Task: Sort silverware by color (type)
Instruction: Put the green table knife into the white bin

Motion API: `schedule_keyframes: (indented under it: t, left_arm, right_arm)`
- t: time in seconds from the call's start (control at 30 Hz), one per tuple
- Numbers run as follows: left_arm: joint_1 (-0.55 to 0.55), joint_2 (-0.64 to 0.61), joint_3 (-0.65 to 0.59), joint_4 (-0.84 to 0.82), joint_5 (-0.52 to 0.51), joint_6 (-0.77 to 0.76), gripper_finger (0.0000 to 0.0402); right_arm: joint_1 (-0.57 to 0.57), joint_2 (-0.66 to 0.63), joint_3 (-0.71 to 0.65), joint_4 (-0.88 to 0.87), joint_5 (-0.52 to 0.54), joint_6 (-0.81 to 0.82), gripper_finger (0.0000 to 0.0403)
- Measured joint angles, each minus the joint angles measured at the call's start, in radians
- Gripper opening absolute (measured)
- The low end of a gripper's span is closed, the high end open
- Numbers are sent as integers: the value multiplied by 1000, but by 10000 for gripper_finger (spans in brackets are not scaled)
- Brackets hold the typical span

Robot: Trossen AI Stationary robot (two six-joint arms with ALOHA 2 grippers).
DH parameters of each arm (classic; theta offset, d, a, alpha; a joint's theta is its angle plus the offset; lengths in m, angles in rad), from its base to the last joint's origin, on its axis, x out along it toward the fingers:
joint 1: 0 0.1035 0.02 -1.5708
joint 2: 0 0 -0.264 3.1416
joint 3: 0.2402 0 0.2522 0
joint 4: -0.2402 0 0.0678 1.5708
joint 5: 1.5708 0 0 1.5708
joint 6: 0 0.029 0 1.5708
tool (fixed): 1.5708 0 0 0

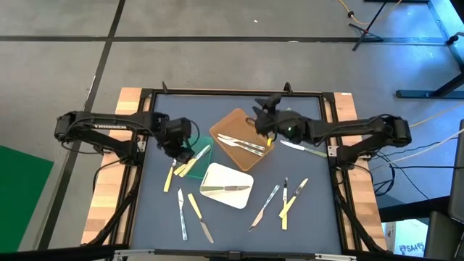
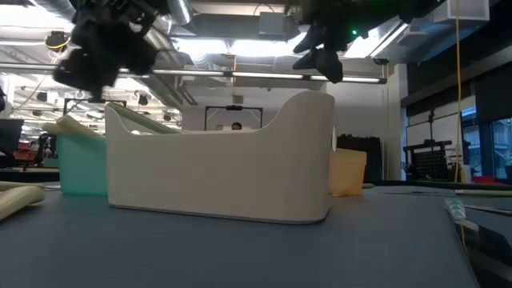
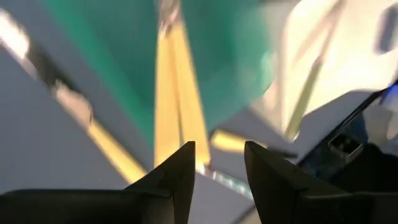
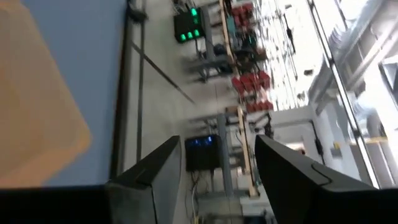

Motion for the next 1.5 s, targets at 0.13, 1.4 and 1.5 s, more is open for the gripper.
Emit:
schedule_keyframes:
  t: [0.13,1.4,1.5]
  left_arm:
    - [8,-28,0,118,-115,76,132]
    - [62,-29,0,376,-286,440,132]
    - [62,-29,0,376,-286,440,132]
  right_arm:
    - [-107,-34,0,-2,-60,2,198]
    - [-1068,259,0,-431,-1526,282,198]
    - [-1078,291,-1,-490,-1520,204,198]
